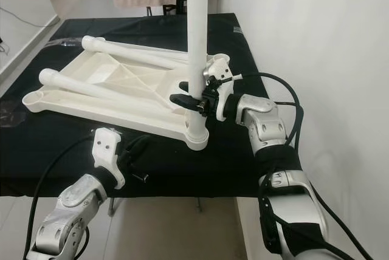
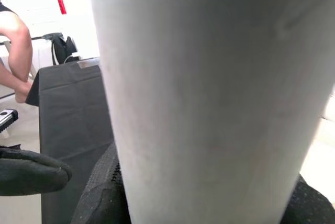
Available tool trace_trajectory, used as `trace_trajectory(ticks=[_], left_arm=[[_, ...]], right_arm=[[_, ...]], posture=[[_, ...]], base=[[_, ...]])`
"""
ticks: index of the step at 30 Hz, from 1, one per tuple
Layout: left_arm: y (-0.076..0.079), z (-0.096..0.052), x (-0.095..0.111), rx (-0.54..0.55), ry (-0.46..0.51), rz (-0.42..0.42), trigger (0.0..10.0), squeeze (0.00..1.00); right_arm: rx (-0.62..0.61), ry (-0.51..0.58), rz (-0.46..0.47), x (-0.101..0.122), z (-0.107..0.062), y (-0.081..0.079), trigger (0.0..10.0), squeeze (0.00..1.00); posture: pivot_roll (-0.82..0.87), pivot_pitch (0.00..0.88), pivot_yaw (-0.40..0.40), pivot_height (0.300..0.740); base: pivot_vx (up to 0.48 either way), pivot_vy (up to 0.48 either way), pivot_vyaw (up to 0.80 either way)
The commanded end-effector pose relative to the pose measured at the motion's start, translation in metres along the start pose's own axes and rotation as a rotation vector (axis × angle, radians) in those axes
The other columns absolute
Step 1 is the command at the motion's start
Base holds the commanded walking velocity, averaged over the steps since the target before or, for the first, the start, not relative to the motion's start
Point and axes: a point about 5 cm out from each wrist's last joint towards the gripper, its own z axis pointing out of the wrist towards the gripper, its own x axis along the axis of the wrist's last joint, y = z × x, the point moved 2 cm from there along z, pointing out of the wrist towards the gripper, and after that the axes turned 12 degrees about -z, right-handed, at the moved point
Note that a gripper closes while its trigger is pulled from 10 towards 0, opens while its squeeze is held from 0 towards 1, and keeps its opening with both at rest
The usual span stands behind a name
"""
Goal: Building children table
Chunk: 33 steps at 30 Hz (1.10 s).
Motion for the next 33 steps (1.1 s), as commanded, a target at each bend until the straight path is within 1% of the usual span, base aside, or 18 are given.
trace_trajectory(ticks=[1, 4, 6, 7, 8, 9, 11, 12, 18, 19, 22, 23, 27, 28, 30, 31, 32, 33], left_arm=[[0.000, 0.000, -0.004, 0.007, -0.010, -0.002, 10.0, 0.00], [0.000, 0.000, -0.004, 0.011, -0.009, -0.003, 10.0, 0.00], [-0.002, -0.001, -0.004, 0.022, -0.007, -0.007, 10.0, 0.00], [-0.002, -0.001, -0.004, 0.022, -0.007, -0.007, 10.0, 0.00], [-0.004, -0.001, -0.004, 0.029, -0.006, -0.008, 10.0, 0.00], [-0.004, -0.001, -0.004, 0.029, -0.006, -0.008, 10.0, 0.00], [-0.008, -0.002, -0.003, 0.043, -0.004, -0.011, 10.0, 0.00], [-0.008, -0.002, -0.003, 0.045, -0.004, -0.012, 10.0, 0.00], [-0.008, -0.001, -0.004, 0.040, -0.009, 0.004, 10.0, 0.00], [-0.010, -0.002, -0.005, 0.059, -0.006, 0.002, 10.0, 0.00], [-0.011, -0.003, -0.005, 0.067, -0.004, 0.000, 10.0, 0.00], [-0.011, -0.003, -0.005, 0.068, -0.004, -0.002, 10.0, 0.00], [-0.008, -0.001, -0.006, 0.039, -0.018, -0.003, 10.0, 0.00], [-0.007, 0.000, -0.007, 0.022, -0.025, -0.002, 10.0, 0.00], [-0.006, 0.000, -0.008, 0.012, -0.029, -0.002, 10.0, 0.00], [-0.004, 0.000, -0.008, -0.006, -0.032, -0.007, 10.0, 0.00], [-0.004, 0.000, -0.008, -0.006, -0.032, -0.007, 10.0, 0.00], [-0.001, -0.001, -0.009, -0.026, -0.036, -0.006, 10.0, 0.00]], right_arm=[[-0.001, 0.007, 0.013, -0.002, 0.003, -0.003, 0.0, 0.00], [-0.075, -0.009, 0.017, -0.009, -0.004, -0.001, 0.0, 0.00], [-0.270, -0.067, 0.045, -0.025, -0.012, 0.000, 0.0, 0.00], [-0.270, -0.067, 0.045, -0.025, -0.012, 0.000, 0.0, 0.00], [-0.515, -0.136, 0.054, -0.037, -0.017, -0.001, 0.0, 0.00], [-0.515, -0.136, 0.054, -0.037, -0.017, -0.001, 0.0, 0.00], [-0.676, -0.267, 0.143, -0.064, -0.015, -0.059, 0.0, 0.00], [-0.693, -0.289, 0.169, -0.066, -0.016, -0.074, 0.0, 0.00], [-0.697, -0.296, 0.066, -0.069, -0.005, -0.062, 0.0, 0.00], [-0.697, -0.281, 0.071, -0.068, 0.000, -0.057, 10.0, 0.00], [-0.681, -0.253, 0.087, -0.065, 0.003, -0.056, 10.0, 0.00], [-0.618, -0.198, 0.083, -0.058, 0.009, -0.055, 10.0, 1.00], [-0.474, -0.091, 0.086, -0.040, 0.021, -0.054, 10.0, 1.00], [-0.381, -0.065, 0.077, -0.033, 0.024, -0.054, 10.0, 0.14], [-0.328, -0.056, 0.073, -0.030, 0.026, -0.054, 10.0, 0.14], [-0.264, -0.055, 0.022, -0.025, 0.025, -0.053, 10.0, 0.00], [-0.264, -0.055, 0.022, -0.025, 0.025, -0.053, 10.0, 0.00], [-0.148, -0.046, -0.015, -0.022, 0.023, -0.054, 10.0, 0.00]], posture=[[0.00, 0.067, -0.014, 0.740], [0.00, 0.073, -0.016, 0.740], [-0.02, 0.085, -0.016, 0.740], [-0.02, 0.085, -0.016, 0.740], [-0.02, 0.090, -0.009, 0.740], [-0.02, 0.090, -0.009, 0.740], [-0.03, 0.100, 0.006, 0.740], [-0.03, 0.100, 0.006, 0.740], [-0.01, 0.091, -0.006, 0.740], [0.00, 0.089, -0.004, 0.740], [0.00, 0.085, -0.002, 0.740], [0.00, 0.085, -0.002, 0.740], [0.00, 0.068, 0.009, 0.740], [0.01, 0.062, 0.007, 0.740], [0.01, 0.062, 0.007, 0.740], [0.01, 0.055, 0.005, 0.740], [0.01, 0.055, 0.005, 0.740], [0.02, 0.049, 0.003, 0.740]], base=[[0.000, 0.000, 0.00], [0.000, 0.000, 0.00], [0.000, 0.000, 0.00], [0.000, 0.000, 0.00], [0.000, 0.000, 0.00], [0.000, 0.000, 0.00], [0.000, 0.000, 0.00], [0.000, 0.000, 0.00], [0.000, 0.000, 0.00], [0.000, 0.000, 0.00], [0.000, 0.000, 0.00], [0.000, 0.000, 0.00], [0.000, 0.000, 0.00], [0.000, 0.000, 0.00], [0.000, 0.000, 0.00], [0.000, 0.000, 0.00], [0.000, 0.000, 0.00], [0.000, 0.000, 0.00]])
